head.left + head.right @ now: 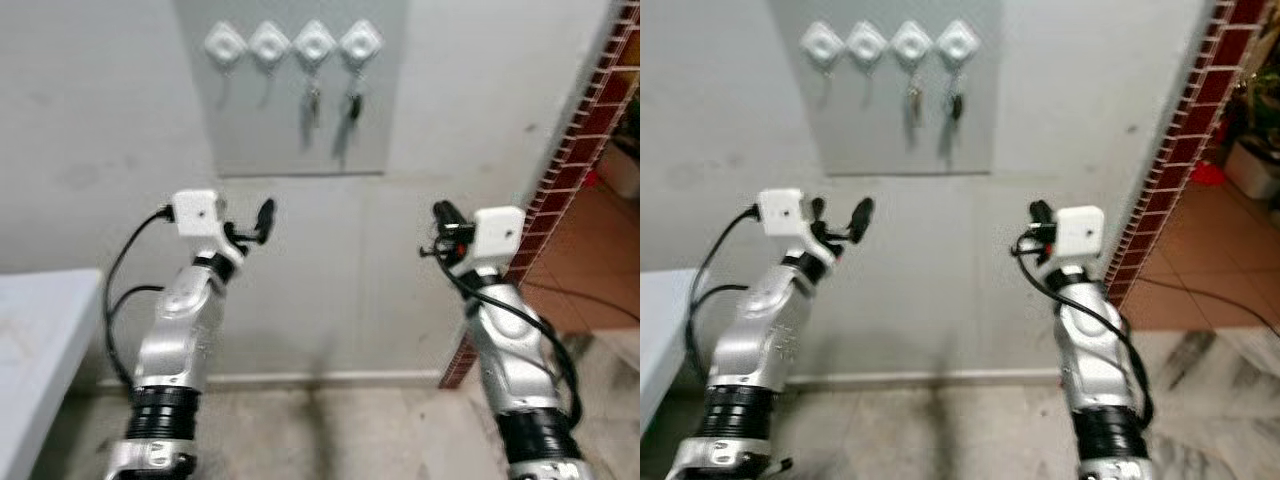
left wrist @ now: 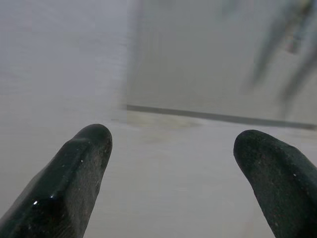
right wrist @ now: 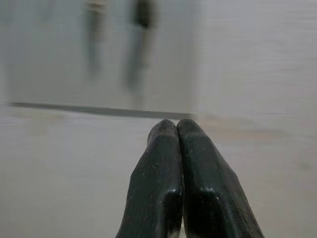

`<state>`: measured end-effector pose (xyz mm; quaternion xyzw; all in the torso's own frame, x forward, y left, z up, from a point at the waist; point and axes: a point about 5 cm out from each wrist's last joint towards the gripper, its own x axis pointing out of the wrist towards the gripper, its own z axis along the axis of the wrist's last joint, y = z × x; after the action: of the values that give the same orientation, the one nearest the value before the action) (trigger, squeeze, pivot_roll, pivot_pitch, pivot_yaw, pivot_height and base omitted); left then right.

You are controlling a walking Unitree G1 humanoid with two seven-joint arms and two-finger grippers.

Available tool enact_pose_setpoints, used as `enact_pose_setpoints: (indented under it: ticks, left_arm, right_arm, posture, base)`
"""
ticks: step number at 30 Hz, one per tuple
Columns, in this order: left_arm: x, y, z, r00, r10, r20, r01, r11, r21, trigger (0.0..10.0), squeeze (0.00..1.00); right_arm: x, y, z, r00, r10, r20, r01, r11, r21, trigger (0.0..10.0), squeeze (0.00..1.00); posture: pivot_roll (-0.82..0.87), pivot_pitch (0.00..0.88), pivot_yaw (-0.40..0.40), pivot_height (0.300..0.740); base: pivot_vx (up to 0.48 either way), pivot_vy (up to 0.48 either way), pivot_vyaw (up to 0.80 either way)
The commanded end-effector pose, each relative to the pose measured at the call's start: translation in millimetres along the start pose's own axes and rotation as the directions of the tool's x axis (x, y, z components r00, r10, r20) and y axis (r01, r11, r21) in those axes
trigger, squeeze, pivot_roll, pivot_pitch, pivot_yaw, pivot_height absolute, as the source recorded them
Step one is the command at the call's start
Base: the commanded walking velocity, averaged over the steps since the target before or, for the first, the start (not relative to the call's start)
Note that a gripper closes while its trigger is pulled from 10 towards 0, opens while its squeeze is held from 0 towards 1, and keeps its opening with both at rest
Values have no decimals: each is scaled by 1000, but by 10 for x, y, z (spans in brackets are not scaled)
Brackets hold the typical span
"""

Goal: Hang keys on a hook

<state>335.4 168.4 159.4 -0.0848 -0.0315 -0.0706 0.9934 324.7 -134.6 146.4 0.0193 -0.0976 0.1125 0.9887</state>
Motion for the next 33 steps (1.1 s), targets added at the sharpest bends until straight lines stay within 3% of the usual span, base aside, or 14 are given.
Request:
enact_pose_setpoints:
  ticks: [1,15,33]
  left_arm:
    - [21,-91,-17,1000,-27,-8,27,1000,-4,10000,0]
    - [32,-97,-19,1000,-25,-10,25,1000,-6,10000,0]
    - [49,-139,-42,999,-25,-21,25,1000,1,10000,0]
  right_arm:
    - [7,-87,62,1000,-19,20,19,1000,-11,10000,0]
    - [12,-67,57,1000,-8,17,8,1000,-10,10000,0]
    - [12,-66,63,1000,5,18,-4,1000,-15,10000,0]
  posture:
    - [-4,0,47,740]
    - [-4,0,45,740]
    - [-12,0,43,740]
  base:
    - [0,390,0]
    - [0,373,0]
    - [0,0,0]
